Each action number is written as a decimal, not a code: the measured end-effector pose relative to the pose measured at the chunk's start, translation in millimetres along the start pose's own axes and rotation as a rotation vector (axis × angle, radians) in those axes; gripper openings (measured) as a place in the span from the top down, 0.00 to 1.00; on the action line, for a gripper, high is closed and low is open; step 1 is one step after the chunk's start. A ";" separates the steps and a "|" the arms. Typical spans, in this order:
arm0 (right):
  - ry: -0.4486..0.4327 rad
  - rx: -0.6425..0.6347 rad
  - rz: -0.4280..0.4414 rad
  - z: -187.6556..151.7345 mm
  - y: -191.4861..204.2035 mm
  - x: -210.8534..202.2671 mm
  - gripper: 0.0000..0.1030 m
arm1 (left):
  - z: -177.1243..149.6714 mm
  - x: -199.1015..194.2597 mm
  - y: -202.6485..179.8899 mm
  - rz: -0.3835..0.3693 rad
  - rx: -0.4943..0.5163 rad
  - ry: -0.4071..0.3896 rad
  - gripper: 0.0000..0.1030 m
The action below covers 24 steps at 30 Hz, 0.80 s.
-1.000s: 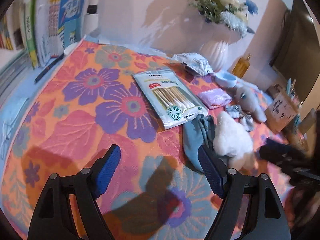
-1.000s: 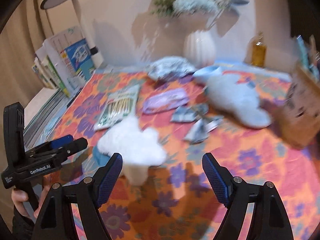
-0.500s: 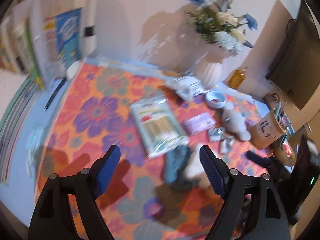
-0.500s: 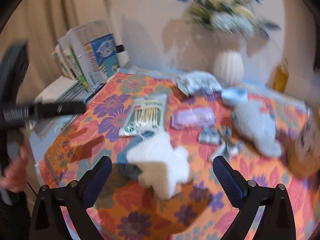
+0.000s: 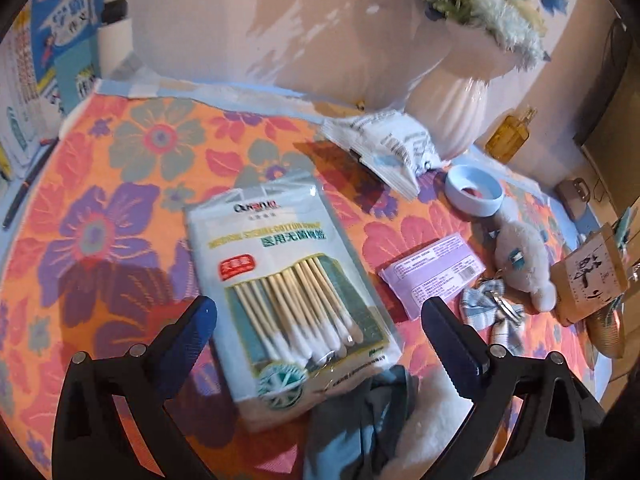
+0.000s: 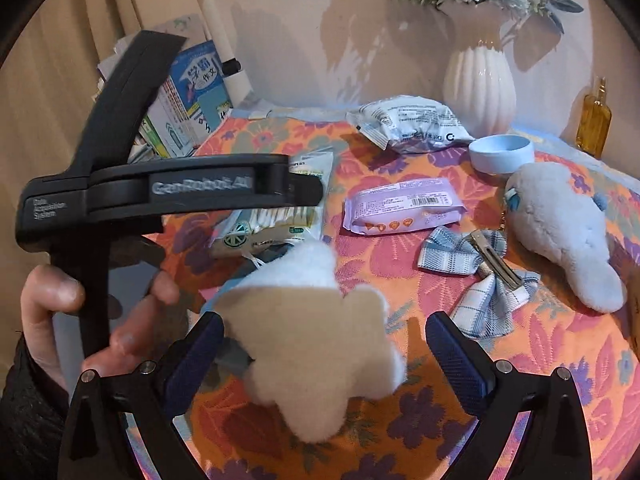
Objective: Organize soft objects
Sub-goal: 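Grasp the cotton swab pack with the left gripper while the right grasps the white fluffy plush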
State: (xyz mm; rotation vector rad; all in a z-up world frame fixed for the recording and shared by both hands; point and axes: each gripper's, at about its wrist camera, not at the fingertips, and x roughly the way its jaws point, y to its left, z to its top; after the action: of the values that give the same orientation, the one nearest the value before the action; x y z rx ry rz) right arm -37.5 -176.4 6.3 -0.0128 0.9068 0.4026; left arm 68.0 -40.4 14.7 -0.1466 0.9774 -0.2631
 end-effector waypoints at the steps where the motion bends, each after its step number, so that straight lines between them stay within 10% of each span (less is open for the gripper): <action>1: 0.003 -0.005 0.002 0.6 0.2 1.3 0.02 | -0.1 3.1 -0.6 0.008 0.000 0.003 0.01; 8: 0.026 0.006 0.001 1.1 -1.9 7.4 0.03 | -1.6 2.3 5.4 0.076 -0.008 -0.059 0.31; 15: 0.018 -0.082 -0.039 -3.7 15.4 7.8 0.39 | -4.9 -6.8 3.3 0.066 0.022 -0.106 0.62; 24: -0.111 -0.033 -0.037 -7.5 5.6 -19.1 0.52 | -14.4 -56.3 17.5 -0.109 -0.030 -0.206 0.65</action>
State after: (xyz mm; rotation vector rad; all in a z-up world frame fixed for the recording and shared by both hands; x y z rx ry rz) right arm -55.7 -178.9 17.2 -0.0375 0.7890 0.3799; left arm 28.7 -7.6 47.5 -0.2502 0.7695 -0.3269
